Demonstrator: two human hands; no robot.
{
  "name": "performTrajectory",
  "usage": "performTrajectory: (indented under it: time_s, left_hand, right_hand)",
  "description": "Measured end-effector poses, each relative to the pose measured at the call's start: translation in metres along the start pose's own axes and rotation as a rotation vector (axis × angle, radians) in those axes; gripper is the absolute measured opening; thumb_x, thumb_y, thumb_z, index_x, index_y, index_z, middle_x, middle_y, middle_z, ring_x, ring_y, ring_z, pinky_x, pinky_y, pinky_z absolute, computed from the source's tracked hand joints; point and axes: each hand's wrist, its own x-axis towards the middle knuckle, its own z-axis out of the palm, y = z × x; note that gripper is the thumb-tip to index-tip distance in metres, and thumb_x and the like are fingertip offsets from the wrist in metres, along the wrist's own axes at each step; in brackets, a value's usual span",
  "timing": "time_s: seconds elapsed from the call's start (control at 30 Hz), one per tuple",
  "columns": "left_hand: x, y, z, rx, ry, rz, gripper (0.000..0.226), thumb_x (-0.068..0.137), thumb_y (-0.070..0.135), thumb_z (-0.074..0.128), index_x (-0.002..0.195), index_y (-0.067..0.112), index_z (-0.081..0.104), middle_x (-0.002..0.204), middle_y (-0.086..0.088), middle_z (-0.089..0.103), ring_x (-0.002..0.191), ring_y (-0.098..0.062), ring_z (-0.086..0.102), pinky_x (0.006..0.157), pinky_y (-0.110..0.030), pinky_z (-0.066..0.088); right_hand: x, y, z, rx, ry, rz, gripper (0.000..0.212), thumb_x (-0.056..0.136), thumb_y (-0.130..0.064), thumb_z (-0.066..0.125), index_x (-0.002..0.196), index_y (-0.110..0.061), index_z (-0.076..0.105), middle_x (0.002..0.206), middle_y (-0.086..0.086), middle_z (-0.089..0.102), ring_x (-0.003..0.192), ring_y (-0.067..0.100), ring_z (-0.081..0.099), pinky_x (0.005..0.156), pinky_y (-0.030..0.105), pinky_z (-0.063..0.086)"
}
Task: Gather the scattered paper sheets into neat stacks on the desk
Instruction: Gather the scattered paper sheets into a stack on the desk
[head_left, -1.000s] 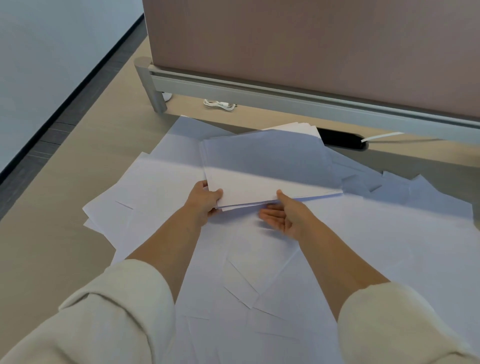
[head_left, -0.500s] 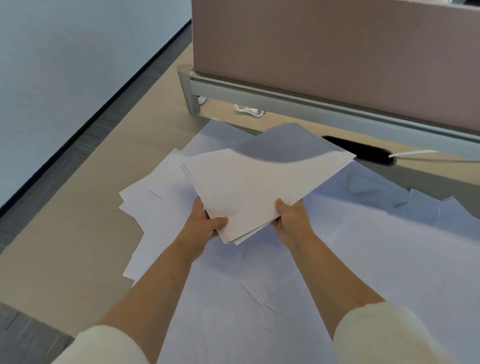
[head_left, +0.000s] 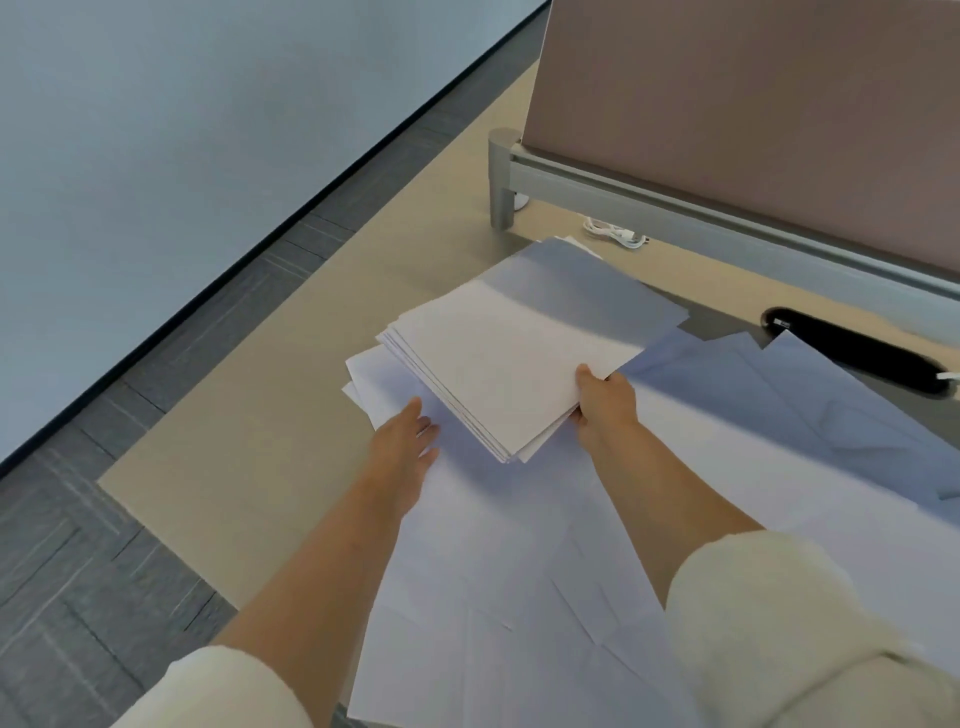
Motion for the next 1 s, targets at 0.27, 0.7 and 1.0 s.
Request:
performTrajectory:
  time_s: [0.27,0.7,1.0]
  left_hand:
    - [0.006,0.002,0.012,-0.074,0.038,-0.082,0.039,0.098,0.020,0.046,0.134,0.007,0.043,0.132,-0.016,0.051,0.124,-0.030,0.050,0.105,-0.042,0.036]
    - [0.019,0.003,0.035,-0.114,0.096,-0.159,0.007,0.089,0.004,0.055,0.085,0.009,0.055,0.077,-0.002,0.057,0.066,-0.011,0.053,0.058,-0.021,0.042]
    - [0.028,-0.005,0.041,0.188,0.109,0.004,0.021,0.094,0.011,0.054,0.114,0.007,0.055,0.118,-0.011,0.061,0.096,-0.023,0.056,0.083,-0.033,0.048]
  right_hand:
    - [0.013,0.016,0.002,-0.152,0.080,-0.033,0.021,0.085,-0.002,0.049,0.100,-0.016,0.051,0.096,0.005,0.058,0.083,0.022,0.054,0.088,0.041,0.051]
    - [0.002,0.013,-0.010,-0.407,0.111,-0.067,0.021,0.079,-0.008,0.061,0.061,-0.015,0.052,0.066,0.005,0.056,0.069,0.023,0.053,0.087,0.046,0.055]
    - [-0.003,0.015,-0.020,-0.155,0.000,0.013,0.040,0.082,-0.001,0.065,0.119,-0.005,0.052,0.115,0.014,0.062,0.101,0.029,0.065,0.081,0.038,0.057]
